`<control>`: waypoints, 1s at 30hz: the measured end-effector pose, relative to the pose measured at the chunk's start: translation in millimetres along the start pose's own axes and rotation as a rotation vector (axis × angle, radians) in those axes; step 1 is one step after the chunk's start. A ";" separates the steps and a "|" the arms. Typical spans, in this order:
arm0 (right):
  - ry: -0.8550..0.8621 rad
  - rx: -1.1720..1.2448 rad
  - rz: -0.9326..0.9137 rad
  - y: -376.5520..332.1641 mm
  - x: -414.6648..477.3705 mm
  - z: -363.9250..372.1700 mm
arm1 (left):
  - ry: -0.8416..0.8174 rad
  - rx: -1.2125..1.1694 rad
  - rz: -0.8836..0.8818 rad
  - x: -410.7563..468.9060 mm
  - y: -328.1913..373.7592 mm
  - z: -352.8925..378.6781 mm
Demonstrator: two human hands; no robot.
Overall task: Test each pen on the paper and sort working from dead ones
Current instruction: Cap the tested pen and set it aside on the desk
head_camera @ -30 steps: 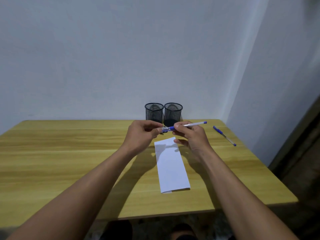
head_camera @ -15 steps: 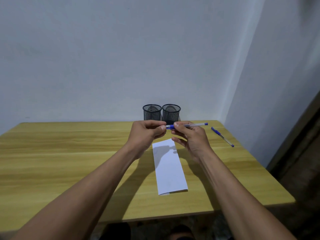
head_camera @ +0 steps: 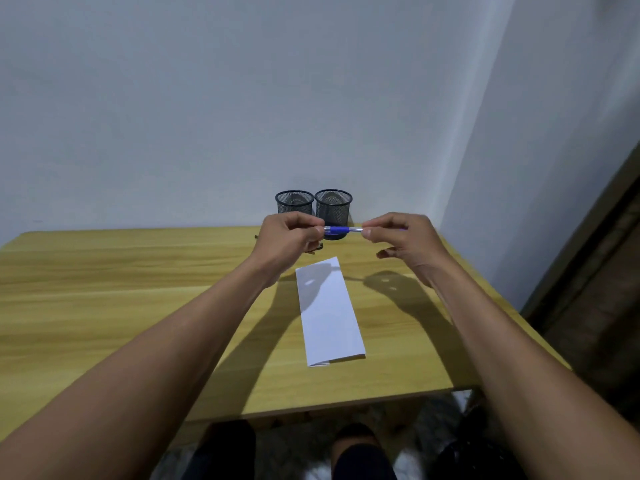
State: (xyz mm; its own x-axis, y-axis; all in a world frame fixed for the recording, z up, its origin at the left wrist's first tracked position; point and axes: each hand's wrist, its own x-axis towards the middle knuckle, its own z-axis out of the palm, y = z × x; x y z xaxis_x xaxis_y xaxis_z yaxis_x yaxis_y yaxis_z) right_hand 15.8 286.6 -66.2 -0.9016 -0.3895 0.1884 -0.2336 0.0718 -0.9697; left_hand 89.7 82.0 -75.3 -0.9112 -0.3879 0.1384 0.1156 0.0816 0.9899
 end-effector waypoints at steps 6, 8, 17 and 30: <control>-0.033 -0.488 -0.082 7.2 -2.2 -37.0 | -0.070 0.118 0.078 8.7 3.2 38.4; 0.017 -0.530 -0.072 11.8 -1.4 -54.6 | -0.059 0.173 0.086 18.4 -2.6 54.3; 0.325 -0.659 0.105 57.4 18.6 -129.5 | -0.321 0.899 0.131 49.7 -33.2 137.0; 0.339 -0.914 0.267 120.1 75.5 -153.9 | -0.586 1.315 0.118 93.2 -68.9 210.2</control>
State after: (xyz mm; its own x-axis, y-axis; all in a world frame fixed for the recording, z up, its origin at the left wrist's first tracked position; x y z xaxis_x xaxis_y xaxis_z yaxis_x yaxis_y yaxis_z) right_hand -136.4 407.2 -144.5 -0.9879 0.0132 0.1545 -0.0703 0.8498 -0.5224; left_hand -86.3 233.2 -136.9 -0.9876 0.0794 -0.1353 0.0534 0.9812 0.1856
